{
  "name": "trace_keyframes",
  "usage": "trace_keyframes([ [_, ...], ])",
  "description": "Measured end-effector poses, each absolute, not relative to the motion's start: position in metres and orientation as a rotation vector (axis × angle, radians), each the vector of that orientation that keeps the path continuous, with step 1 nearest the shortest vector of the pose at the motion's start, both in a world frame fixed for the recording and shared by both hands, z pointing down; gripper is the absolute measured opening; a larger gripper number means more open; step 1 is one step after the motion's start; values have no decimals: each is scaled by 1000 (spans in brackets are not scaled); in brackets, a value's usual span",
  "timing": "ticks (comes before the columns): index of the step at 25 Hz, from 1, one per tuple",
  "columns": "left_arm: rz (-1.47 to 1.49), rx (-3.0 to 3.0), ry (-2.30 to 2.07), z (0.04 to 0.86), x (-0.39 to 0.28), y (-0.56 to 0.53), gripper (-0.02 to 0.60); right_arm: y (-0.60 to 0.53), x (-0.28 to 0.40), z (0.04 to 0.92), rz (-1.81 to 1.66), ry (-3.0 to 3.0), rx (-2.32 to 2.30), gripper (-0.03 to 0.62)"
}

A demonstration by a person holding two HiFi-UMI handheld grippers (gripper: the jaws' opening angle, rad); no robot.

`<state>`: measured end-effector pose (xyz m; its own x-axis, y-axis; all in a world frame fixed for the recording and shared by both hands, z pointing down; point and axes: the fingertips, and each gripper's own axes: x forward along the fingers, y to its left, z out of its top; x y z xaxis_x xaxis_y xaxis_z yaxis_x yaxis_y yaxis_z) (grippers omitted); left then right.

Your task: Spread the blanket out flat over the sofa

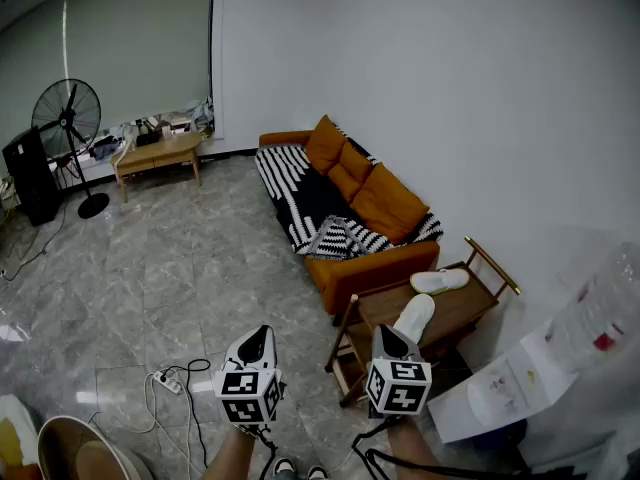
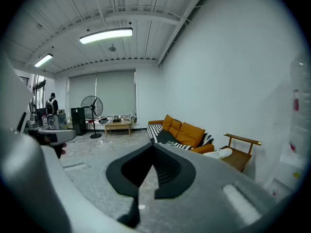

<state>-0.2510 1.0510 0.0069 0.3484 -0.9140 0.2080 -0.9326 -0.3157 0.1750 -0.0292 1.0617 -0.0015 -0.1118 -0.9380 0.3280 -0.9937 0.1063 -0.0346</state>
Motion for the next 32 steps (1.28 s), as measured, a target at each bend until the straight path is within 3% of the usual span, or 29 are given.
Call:
trace_keyframes([
  [32,149,2282,-1692,37,-318,983,3,983,-73,29,454,-2131,1933,5],
])
